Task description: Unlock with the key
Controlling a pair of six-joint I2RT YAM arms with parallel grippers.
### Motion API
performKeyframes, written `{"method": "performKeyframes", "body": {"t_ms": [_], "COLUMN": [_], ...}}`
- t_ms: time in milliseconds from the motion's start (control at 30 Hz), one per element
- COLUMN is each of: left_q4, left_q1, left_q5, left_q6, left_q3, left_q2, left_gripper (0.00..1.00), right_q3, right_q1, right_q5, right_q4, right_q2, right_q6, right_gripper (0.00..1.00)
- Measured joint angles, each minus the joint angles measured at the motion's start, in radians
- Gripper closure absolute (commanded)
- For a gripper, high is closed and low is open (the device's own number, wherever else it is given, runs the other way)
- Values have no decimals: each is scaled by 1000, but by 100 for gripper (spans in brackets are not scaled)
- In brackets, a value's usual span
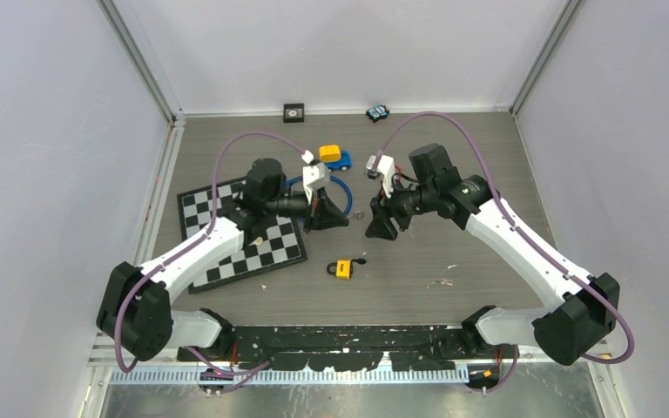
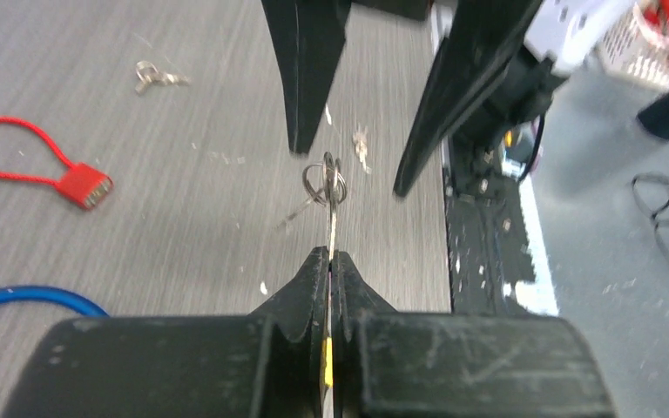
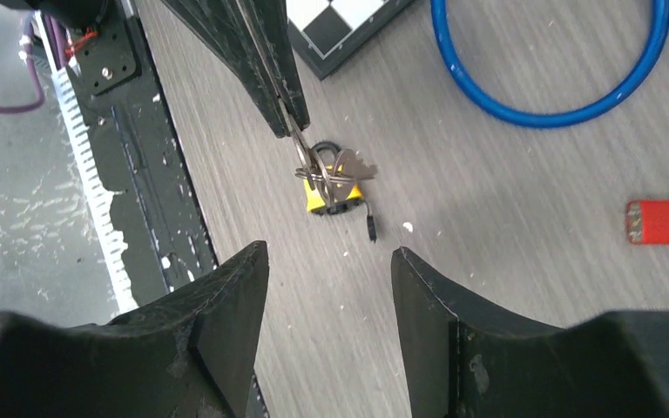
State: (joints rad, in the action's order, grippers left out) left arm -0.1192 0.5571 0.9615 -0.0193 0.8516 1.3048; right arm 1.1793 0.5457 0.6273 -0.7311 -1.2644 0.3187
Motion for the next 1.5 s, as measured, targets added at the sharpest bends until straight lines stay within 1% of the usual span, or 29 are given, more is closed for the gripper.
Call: {"method": "performKeyframes", "body": {"t_ms": [267,433,533,633,800,1067,1267,1500], "left_q4": [-4,-31,-58,-83,-122,-160,-184,-196], "left_q1": [-26,-26,-26,-26,-26,-26,-26,-26], "left_q5": [-2,-4,-8,-10,-11,-11,-11,-14], "left_q6": [232,360,434,482,526,566,587,594], "left_q3": [175,196,196,195,194,180,166,148], "left_q2": [37,59,69,70,70,70,70,70], "left_gripper": [100,100,100,100,100,100,100,100], "right_q3": [11,53,72,76,76,76,76,76], "right_q1": [-13,-21,-26,-26,-26,-26,-26,-26], "right_q5": [4,-19,-34,-48,-58,-58,-50,-30], "right_q4": [128,159,170,182,184,185,185,186], "right_q2": [-11,-19,-19,-19,-19,-19,-19,-23], "right_q6": [-64,-90,-97,-100,-101,-101,-100,-96], "right_gripper": [41,41,43,46,57,60,73,96]}}
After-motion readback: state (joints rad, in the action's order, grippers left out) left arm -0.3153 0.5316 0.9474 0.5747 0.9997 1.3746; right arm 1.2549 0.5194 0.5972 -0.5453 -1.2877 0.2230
